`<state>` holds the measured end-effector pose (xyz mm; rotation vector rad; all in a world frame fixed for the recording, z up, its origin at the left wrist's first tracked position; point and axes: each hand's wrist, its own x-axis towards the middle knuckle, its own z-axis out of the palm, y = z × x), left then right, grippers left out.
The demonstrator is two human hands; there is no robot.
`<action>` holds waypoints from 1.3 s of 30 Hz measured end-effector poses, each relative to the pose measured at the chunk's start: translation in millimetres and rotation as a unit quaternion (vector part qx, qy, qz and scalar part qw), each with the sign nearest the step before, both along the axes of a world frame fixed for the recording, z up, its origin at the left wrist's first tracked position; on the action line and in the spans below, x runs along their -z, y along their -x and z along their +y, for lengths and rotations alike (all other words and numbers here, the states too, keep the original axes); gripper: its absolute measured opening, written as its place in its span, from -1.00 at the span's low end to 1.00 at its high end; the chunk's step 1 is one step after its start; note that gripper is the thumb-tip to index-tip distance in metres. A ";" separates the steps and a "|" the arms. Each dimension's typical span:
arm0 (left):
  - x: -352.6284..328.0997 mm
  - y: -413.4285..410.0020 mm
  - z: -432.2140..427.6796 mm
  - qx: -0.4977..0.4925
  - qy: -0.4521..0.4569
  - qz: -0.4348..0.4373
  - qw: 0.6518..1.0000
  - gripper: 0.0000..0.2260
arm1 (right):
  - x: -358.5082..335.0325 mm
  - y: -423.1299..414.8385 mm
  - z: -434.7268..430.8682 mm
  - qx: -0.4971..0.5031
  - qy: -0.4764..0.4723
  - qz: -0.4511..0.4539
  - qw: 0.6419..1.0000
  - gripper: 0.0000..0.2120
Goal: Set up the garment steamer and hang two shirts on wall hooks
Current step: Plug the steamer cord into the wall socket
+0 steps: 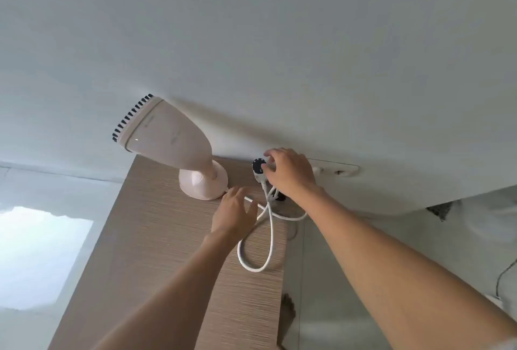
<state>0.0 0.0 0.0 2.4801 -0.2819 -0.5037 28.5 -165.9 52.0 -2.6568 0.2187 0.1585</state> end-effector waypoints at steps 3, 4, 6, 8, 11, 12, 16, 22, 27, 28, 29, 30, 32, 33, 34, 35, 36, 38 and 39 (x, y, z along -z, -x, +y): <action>36.8 -8.8 -6.7 -0.004 -0.037 -0.003 0.999 -0.58 | 34.8 -30.5 5.8 -0.019 0.114 0.031 0.993 -0.58; 44.3 -9.3 -7.4 -0.006 -0.048 0.008 0.999 -0.56 | 40.7 -35.3 8.8 -0.014 0.146 0.055 0.988 -0.58; 58.4 -8.6 -11.5 -0.010 -0.064 -0.006 0.998 -0.54 | 56.2 -42.9 16.3 -0.016 0.194 0.071 0.978 -0.57; 66.0 -7.2 -13.1 -0.017 -0.073 -0.039 0.996 -0.54 | 62.0 -44.7 20.3 -0.019 0.218 0.072 0.973 -0.56; 66.4 -7.5 -13.5 -0.018 -0.087 -0.063 0.994 -0.54 | 60.9 -47.9 22.4 -0.018 0.190 0.069 0.979 -0.58; 65.3 -8.3 -14.7 -0.017 -0.089 -0.067 0.994 -0.56 | 57.6 -47.0 21.5 -0.020 0.175 0.067 0.982 -0.60; 55.8 -15.9 -24.0 -0.001 -0.089 -0.092 0.992 -0.71 | 43.1 -20.6 0.5 0.007 0.036 -0.030 0.999 -0.65; 49.2 -22.2 -47.3 0.010 -0.076 -0.050 0.996 -0.85 | 14.9 31.1 -41.7 0.208 -0.382 -0.053 0.899 -0.68; 55.8 -20.1 -51.8 -0.008 -0.064 -0.027 0.998 -0.76 | 0.8 46.9 -70.4 0.406 -0.623 -0.117 0.659 -0.77; 57.3 -19.8 -51.3 -0.015 -0.061 -0.024 0.998 -0.75 | -0.8 49.2 -74.9 0.436 -0.628 -0.124 0.632 -0.75; 58.0 -19.7 -50.9 -0.022 -0.058 -0.020 0.998 -0.76 | -1.3 51.4 -78.6 0.456 -0.624 -0.122 0.622 -0.74; 58.8 -20.0 -51.6 -0.028 -0.055 -0.016 0.998 -0.77 | -1.7 54.3 -82.1 0.464 -0.613 -0.113 0.629 -0.72; 59.6 -22.0 -54.6 -0.036 -0.051 0.002 0.998 -0.81 | 0.8 60.6 -87.4 0.459 -0.576 -0.077 0.673 -0.72; 60.3 -23.7 -57.1 -0.038 -0.051 0.011 0.998 -0.82 | 3.6 63.3 -89.6 0.453 -0.557 -0.059 0.693 -0.72; 61.4 -25.6 -58.3 -0.037 -0.052 0.018 0.998 -0.83 | 6.9 65.3 -90.3 0.448 -0.544 -0.046 0.708 -0.72; 62.4 -27.5 -59.0 -0.034 -0.055 0.022 0.998 -0.84 | 9.8 66.3 -90.3 0.444 -0.533 -0.039 0.719 -0.72; 63.7 -29.4 -59.7 -0.026 -0.056 0.021 0.998 -0.84 | 12.4 66.8 -90.3 0.441 -0.526 -0.036 0.726 -0.71; 67.0 -32.5 -60.6 0.003 -0.055 0.014 0.998 -0.85 | 16.0 66.0 -88.9 0.438 -0.520 -0.034 0.733 -0.70; 68.1 -33.8 -61.2 0.021 -0.057 0.009 0.998 -0.85 | 17.2 65.3 -87.7 0.433 -0.517 -0.034 0.738 -0.70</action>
